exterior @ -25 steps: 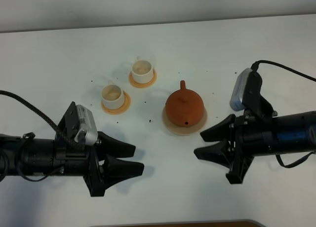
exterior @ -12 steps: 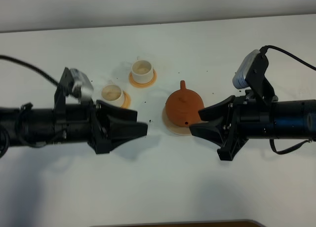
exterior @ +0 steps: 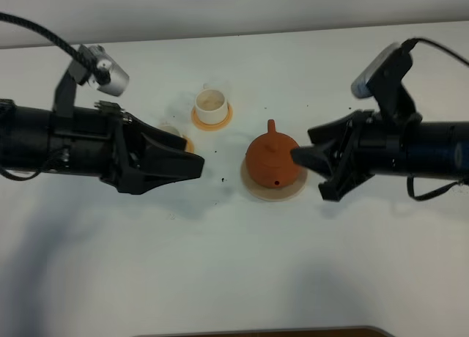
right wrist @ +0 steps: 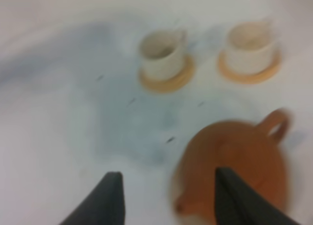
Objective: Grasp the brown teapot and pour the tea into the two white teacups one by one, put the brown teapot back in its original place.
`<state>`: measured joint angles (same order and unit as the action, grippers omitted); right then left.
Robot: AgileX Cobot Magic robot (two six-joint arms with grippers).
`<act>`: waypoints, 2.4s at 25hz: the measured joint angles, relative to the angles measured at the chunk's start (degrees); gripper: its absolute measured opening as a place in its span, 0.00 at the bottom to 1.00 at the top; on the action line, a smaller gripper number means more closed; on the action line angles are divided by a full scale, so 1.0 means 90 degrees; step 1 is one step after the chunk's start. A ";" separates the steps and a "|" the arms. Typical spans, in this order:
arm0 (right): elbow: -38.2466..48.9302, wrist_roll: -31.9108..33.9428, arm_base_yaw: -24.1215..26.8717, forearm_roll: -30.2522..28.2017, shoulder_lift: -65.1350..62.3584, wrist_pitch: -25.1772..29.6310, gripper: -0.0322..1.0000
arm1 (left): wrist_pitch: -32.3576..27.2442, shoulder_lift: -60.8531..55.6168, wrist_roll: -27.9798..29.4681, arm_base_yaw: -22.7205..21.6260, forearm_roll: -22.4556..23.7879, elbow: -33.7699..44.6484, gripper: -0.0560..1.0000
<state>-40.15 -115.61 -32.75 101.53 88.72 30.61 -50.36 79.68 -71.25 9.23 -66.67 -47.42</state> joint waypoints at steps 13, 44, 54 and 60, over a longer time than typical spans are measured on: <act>-0.0443 0.0566 0.0000 -0.0077 -0.0309 -0.0588 0.47 | -0.0551 -0.2541 0.6612 0.0000 0.5433 -0.0116 0.60; -0.0501 0.0600 0.0000 -0.0126 -0.0309 -0.0598 0.47 | -0.1208 -0.7933 0.7652 0.0000 0.7013 0.2315 0.60; -0.0501 0.0708 0.0000 -0.0126 -0.0309 -0.0494 0.47 | -0.1199 -0.7952 0.7647 -0.0193 0.6997 0.2319 0.60; -0.0501 0.0750 0.0000 -0.0109 -0.0309 -0.0476 0.47 | -0.1199 -0.7976 0.7647 -0.0971 0.6997 0.2319 0.60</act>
<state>-44.66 -108.86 -32.75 100.55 85.94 26.33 -61.15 7.90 -2.43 0.49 -3.69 -26.55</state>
